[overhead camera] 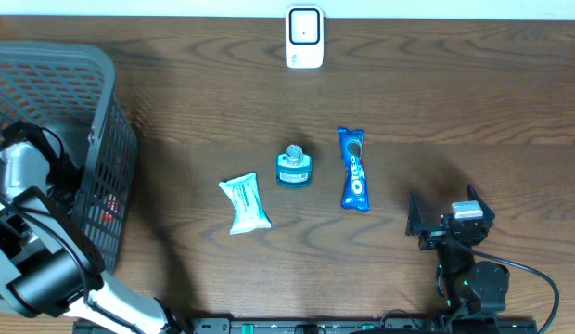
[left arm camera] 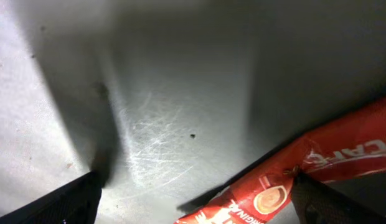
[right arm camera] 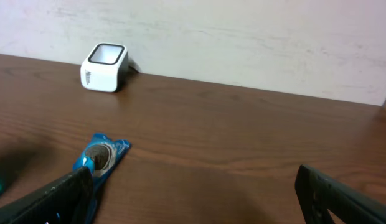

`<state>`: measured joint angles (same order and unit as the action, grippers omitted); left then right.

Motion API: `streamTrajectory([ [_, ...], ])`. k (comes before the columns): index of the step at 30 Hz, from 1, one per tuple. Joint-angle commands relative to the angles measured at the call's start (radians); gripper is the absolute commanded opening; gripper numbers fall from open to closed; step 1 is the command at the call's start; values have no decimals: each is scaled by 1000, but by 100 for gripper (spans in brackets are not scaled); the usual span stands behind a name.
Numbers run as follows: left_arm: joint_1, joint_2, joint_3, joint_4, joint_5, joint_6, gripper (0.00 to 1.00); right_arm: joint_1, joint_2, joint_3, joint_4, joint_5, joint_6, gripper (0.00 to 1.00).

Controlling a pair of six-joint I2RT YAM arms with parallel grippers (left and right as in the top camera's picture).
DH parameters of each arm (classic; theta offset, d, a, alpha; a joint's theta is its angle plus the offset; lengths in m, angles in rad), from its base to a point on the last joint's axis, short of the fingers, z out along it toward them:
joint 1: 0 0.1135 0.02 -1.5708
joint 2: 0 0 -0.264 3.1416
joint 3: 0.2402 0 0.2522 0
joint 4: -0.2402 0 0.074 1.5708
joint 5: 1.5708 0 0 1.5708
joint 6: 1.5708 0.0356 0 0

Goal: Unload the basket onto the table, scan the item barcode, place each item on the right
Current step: 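Reach the left gripper into the basket and grasp the red Nescafe stick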

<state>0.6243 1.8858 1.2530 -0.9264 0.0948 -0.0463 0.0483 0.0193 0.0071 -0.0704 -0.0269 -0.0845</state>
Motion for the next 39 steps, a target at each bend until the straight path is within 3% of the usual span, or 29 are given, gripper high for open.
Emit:
streamTrajectory([
  [1,0,56,-56,3,-244,-137,95,6,0,-1,-4,2,-6,99],
  [9,6,56,-56,-52,-464,-386,95,6,0,-1,-5,2,-6,99],
  [15,27,55,-56,-59,-446,-422,95,6,0,-2,-4,2,-6,99],
  [20,26,40,-26,-56,-353,-359,100,6,0,-1,-4,2,-6,99],
  [30,24,12,-5,-2,-121,-192,98,6,0,-1,-4,2,-6,99],
  [36,24,-25,-2,-6,-177,-229,98,6,0,-2,-4,2,-6,99],
  [39,25,-123,0,-5,-185,-236,98,6,0,-1,-4,2,-6,99],
])
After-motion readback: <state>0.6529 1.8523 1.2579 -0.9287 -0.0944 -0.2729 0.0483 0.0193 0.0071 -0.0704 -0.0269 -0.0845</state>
